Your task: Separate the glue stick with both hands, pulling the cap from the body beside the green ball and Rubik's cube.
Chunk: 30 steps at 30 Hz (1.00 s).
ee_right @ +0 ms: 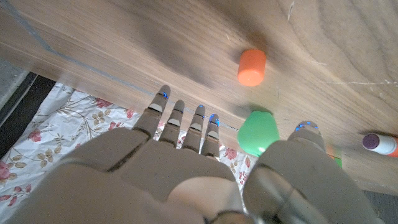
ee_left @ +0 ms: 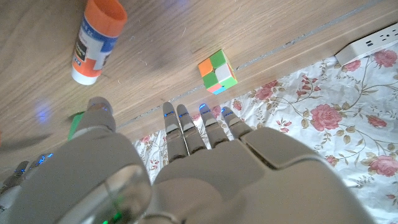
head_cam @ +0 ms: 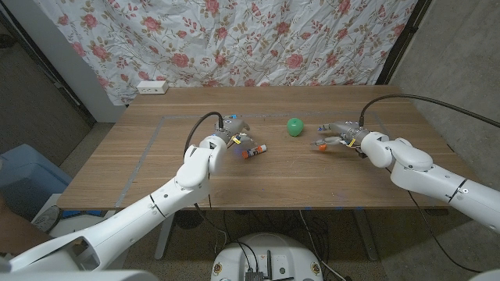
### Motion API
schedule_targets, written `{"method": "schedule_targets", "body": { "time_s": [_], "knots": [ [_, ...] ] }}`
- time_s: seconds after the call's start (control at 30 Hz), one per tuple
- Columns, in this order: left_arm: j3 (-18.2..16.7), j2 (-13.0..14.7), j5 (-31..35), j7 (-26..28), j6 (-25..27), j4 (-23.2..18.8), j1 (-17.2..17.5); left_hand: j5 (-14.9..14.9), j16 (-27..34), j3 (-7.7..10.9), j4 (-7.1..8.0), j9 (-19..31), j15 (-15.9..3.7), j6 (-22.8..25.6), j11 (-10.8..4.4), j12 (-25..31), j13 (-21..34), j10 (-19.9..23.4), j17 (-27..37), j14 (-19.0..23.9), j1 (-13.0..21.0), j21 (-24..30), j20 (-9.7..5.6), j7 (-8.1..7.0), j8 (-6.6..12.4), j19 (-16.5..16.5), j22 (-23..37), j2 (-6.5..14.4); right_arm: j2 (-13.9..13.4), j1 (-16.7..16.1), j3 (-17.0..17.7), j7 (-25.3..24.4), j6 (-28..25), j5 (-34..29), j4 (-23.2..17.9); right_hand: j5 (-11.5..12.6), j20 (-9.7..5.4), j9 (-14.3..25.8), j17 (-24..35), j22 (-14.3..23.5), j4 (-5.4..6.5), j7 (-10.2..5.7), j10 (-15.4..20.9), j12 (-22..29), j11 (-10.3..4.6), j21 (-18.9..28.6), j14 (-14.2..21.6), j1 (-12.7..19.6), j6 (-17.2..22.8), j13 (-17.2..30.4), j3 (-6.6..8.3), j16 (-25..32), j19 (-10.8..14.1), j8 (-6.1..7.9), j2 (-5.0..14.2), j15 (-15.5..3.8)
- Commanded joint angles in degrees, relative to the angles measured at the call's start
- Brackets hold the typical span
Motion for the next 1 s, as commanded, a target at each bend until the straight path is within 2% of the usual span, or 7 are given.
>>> {"method": "schedule_targets", "body": {
  "time_s": [0.03,0.33,0.4,0.47,0.67,0.77,1.0],
  "knots": [
    [-4.88,0.42,-12.28,10.40,0.87,-1.70,3.29,-0.10,-0.36,0.81,-0.06,-0.02,-1.76,-0.32,0.12,0.07,-0.15,-1.07,-0.10,-1.26,0.26,0.55,-1.18,0.22,0.21,0.48,0.23,1.05,0.21,-2.68,3.58,-6.73,3.44,6.61,0.34,-0.06,-0.76,-0.03,-0.08,0.18,0.48,0.24,-0.63,-0.02,-0.09,0.09,-0.04,-0.89,-0.35,-0.20,0.15,-0.26,0.16,0.19,0.32,-0.40],
    [-9.68,1.40,-23.25,18.75,-1.27,-2.27,6.16,-0.41,-0.11,1.50,0.00,-0.09,-1.68,-1.81,0.95,0.25,-0.45,-3.13,-0.22,-2.07,-0.77,0.74,-4.05,0.90,-0.04,2.29,0.18,2.67,1.49,-3.65,5.28,-10.05,6.42,11.90,1.80,-0.35,-1.76,-0.11,-0.28,0.16,1.05,0.63,-1.73,-0.05,-0.03,-0.09,-0.92,-2.06,-0.95,-0.83,0.03,-0.80,0.02,0.11,1.04,-0.26],
    [-10.28,2.13,-25.39,19.94,-2.47,-1.88,6.23,-0.51,0.02,1.66,0.52,-0.10,-1.55,-1.92,1.31,0.35,-0.51,-3.40,-0.12,-2.14,-1.70,0.71,-4.80,1.01,0.02,2.61,0.17,3.59,1.44,-3.52,5.66,-9.87,8.20,13.68,2.62,-0.68,-2.72,-0.17,-0.52,0.17,1.27,0.49,-3.16,-0.14,0.02,-0.76,-2.08,-2.51,-1.72,-1.42,0.30,-1.43,-2.00,0.03,2.15,-0.18],
    [-10.71,2.74,-27.30,20.73,-3.17,-1.58,6.16,-0.58,0.04,1.75,0.69,-0.15,-1.50,-2.56,1.41,0.25,-0.58,-4.15,-0.15,-2.26,-2.34,0.78,-5.53,1.21,-0.14,3.25,0.14,4.04,1.56,-3.40,5.70,-10.15,8.94,14.31,3.04,-0.84,-2.93,-0.19,-0.60,0.17,1.34,0.60,-3.48,-0.10,0.05,-0.87,-2.55,-2.69,-2.01,-1.59,0.35,-1.66,-2.60,0.00,2.45,-0.27],
    [-12.81,2.66,-33.31,25.41,-4.66,-0.82,7.27,-0.55,-0.04,2.14,1.19,-0.20,-1.17,-3.41,1.86,0.27,-0.68,-5.06,-0.11,-3.07,-3.47,0.67,-6.00,1.60,-0.20,3.71,0.12,5.43,2.67,-3.18,6.57,-11.41,12.95,18.16,5.45,-1.28,-3.50,-0.22,-0.70,0.18,1.72,1.03,-4.33,-0.07,-0.54,-0.82,-3.12,-3.56,-2.85,-1.96,0.35,-1.94,-3.28,-0.12,3.17,-0.54],
    [-13.04,2.71,-34.91,27.94,-5.31,-0.17,7.53,-0.44,0.29,2.64,1.98,-0.21,-0.97,-3.45,2.23,0.56,-0.73,-4.96,-0.03,-2.65,-4.68,0.71,-5.82,1.84,-0.02,4.38,0.13,7.31,3.19,-2.88,6.83,-11.98,14.63,19.49,6.68,-1.52,-3.80,-0.24,-0.76,0.17,1.91,1.07,-4.81,-0.07,-0.69,-0.71,-3.31,-4.03,-3.43,-2.14,0.32,-2.04,-3.32,-0.20,3.48,-0.78],
    [-14.92,3.39,-40.38,31.89,-8.43,0.94,8.99,-0.41,0.31,2.94,2.20,-0.24,-0.97,-3.77,2.52,0.62,-0.77,-5.06,-0.10,-2.50,-5.30,0.73,-5.83,2.16,-0.06,4.86,0.13,8.12,5.55,-2.86,7.73,-13.39,18.11,24.16,9.68,-1.89,-4.38,-0.29,-0.85,0.17,2.20,1.52,-4.89,0.16,-0.62,-0.53,-3.65,-4.69,-4.53,-2.39,0.42,-2.19,-3.24,-0.36,4.27,-1.17]
  ]
}}
